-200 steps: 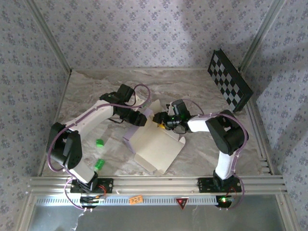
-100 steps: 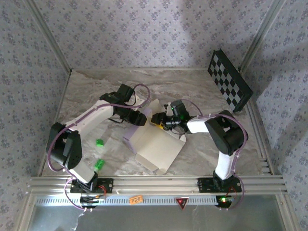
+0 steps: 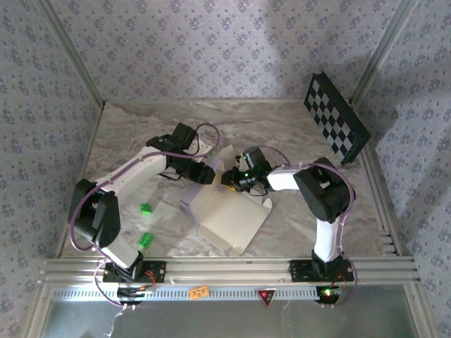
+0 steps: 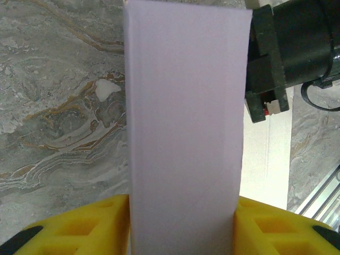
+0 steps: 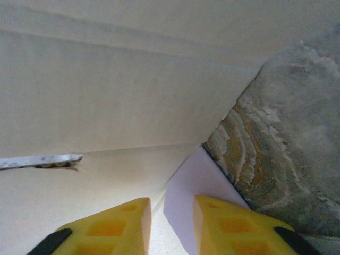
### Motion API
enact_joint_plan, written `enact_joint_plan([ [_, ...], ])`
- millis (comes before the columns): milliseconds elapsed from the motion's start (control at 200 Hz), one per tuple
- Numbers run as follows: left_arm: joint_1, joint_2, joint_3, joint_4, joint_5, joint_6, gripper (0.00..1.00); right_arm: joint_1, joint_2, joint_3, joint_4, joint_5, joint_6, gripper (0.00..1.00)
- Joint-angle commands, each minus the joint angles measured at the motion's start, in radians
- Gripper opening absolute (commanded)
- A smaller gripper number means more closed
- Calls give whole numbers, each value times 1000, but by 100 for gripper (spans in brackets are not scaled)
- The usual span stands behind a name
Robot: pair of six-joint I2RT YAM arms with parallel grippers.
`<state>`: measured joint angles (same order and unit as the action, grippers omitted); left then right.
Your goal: Fold the paper box
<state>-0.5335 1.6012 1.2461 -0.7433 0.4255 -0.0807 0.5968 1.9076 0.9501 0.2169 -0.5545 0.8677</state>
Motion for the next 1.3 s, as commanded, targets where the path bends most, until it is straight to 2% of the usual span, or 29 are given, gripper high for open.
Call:
enact_joint_plan([
  [0, -14, -9, 6, -8, 4, -16, 47, 33, 21, 52, -266, 152, -81, 21],
  [120, -16, -11, 5, -7, 4, -19, 47, 52, 37, 76, -362, 244, -88, 8],
  [265, -26, -10, 2, -7, 1, -24, 47, 91, 84, 128, -466, 334, -114, 0],
  [435, -36, -15, -4, -5, -8, -27, 47, 119, 121, 122, -465, 348, -93, 0],
  [610, -59, -13, 7, -31, -46, 6, 47, 117, 12, 89, -413, 324, -121, 0],
  [735, -76, -16, 13, -47, -66, 27, 47, 107, -121, 87, -428, 329, -200, 14],
  [860, -90, -30, 7, -47, -66, 58, 47, 93, -244, 51, -458, 320, -231, 24],
  [1089, -113, -32, 9, -57, -77, 97, 48, 29, -421, -21, -510, 278, -375, 31],
  [1189, -125, -28, 10, -63, -82, 110, 48, -8, -492, -31, -538, 278, -499, 33],
  [1294, -134, -27, 16, -71, -77, 124, 48, -68, -540, -42, -532, 200, -666, 41],
])
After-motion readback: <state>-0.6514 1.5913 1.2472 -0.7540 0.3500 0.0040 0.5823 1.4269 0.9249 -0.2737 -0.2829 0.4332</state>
